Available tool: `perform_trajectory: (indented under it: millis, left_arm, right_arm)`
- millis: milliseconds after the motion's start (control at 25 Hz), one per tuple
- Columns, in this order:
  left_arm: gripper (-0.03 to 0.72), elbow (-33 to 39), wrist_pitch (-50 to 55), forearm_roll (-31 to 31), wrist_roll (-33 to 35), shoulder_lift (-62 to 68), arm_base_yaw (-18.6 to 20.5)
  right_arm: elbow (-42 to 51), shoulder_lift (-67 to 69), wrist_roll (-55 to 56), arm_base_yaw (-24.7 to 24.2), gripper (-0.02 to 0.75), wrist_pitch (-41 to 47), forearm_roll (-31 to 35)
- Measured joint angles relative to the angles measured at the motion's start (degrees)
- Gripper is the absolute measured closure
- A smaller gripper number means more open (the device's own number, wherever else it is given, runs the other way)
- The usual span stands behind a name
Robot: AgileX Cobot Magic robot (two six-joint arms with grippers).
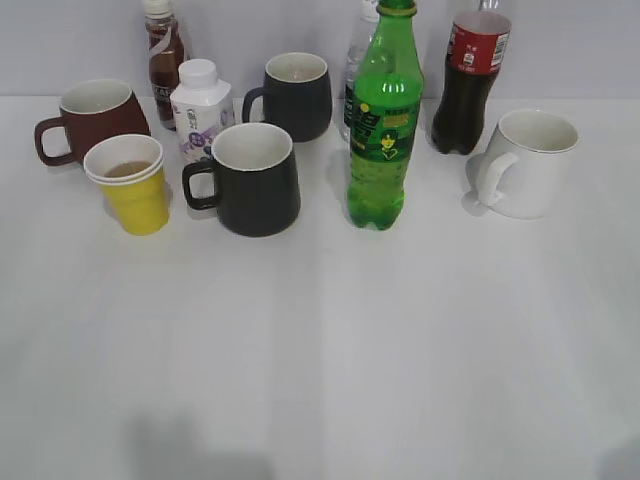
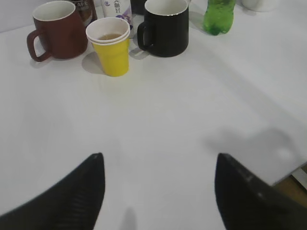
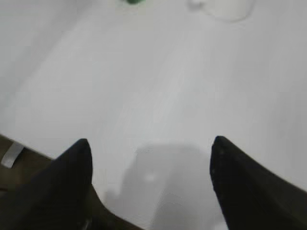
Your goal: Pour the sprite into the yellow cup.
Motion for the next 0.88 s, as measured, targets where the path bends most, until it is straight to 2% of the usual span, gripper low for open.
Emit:
perform_trajectory:
  millis: [320,880]
  left_arm:
    - [0.172,0.0,-0.07,0.0,0.05,0.0,0.0]
    - [0.19,0.0,-0.2,0.0,0.05,0.0,0.59]
  right_arm:
    - [0.56,-1.49,-0.63,0.0,0.167,-0.68,2.39]
    - [0.56,-1.49,-0.99,-0.75,0.167,-0.79,2.69]
